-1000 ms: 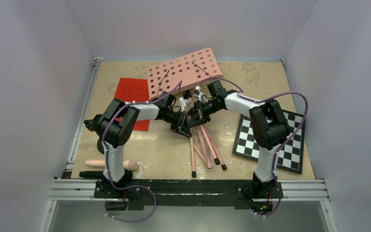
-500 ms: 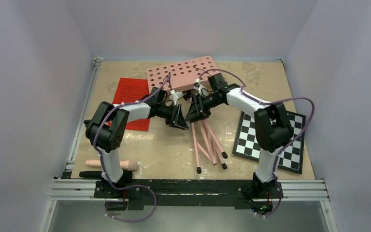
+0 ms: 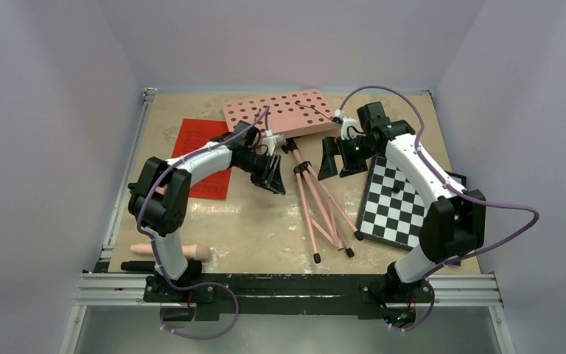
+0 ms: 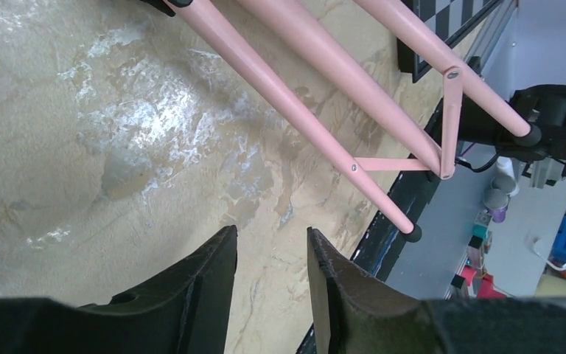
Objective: Pack up the instrument practice props
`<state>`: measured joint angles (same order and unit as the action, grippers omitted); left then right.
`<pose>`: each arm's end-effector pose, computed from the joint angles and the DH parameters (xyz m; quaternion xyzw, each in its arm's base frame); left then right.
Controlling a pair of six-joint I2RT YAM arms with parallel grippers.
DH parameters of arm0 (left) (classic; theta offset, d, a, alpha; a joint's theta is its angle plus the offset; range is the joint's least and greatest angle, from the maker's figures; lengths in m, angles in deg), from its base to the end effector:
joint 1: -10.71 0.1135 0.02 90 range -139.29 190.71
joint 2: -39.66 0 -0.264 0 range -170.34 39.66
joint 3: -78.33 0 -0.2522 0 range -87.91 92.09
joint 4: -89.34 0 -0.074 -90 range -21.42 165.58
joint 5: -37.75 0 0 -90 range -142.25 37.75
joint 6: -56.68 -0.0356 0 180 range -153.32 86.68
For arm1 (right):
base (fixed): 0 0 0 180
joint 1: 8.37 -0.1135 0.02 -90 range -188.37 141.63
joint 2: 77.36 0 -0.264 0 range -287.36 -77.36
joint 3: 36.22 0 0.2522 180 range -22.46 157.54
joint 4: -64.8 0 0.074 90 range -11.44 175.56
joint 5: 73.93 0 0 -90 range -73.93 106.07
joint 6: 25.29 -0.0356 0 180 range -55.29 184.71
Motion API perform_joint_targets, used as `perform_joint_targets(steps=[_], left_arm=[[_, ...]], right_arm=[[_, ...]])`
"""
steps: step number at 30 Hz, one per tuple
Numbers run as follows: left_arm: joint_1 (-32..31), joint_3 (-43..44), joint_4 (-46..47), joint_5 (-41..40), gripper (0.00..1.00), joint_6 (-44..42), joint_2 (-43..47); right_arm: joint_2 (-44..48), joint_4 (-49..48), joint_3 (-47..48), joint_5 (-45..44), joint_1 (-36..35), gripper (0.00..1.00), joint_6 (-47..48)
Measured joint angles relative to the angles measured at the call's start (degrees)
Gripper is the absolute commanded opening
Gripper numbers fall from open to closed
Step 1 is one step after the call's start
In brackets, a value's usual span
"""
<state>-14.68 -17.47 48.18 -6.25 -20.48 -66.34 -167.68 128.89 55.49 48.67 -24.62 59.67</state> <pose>0.3249 -0.1826 0.1857 0.1886 0.8796 -0.4294 0.0789 0.3031 0.1083 0.2912 -0.1570 0.9218 0.3099 0.1722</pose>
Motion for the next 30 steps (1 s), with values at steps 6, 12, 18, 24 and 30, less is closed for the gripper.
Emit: perform_joint_targets(steps=[6, 12, 18, 24, 30], left_arm=[[-1.81, 1.55, -3.37, -1.81, 0.37, -1.68, -2.29], [-3.61, 2.36, -5.25, -2.49, 0.33, -1.46, -4.72], [-7.89, 8.41, -5.84, -2.75, 0.33, -0.98, -10.38], [-10.16, 13.16, -6.38, -2.78, 0.32, 0.13, -14.69], [-10.45, 15.08, -7.80, -2.60, 0.33, 2.67, -17.07]], right_arm=[[0.13, 3.43, -3.56, -8.11, -3.26, 0.47, 1.79], [-0.33, 5.33, -4.61, -16.59, -4.66, 0.25, 2.29], [-4.31, 4.98, -3.93, -19.65, -4.68, 0.17, 4.17], [-7.58, 4.66, -3.93, -20.94, -9.62, 0.05, 3.67], [-11.02, 2.86, -3.93, -30.69, -17.38, 0.00, 0.17]])
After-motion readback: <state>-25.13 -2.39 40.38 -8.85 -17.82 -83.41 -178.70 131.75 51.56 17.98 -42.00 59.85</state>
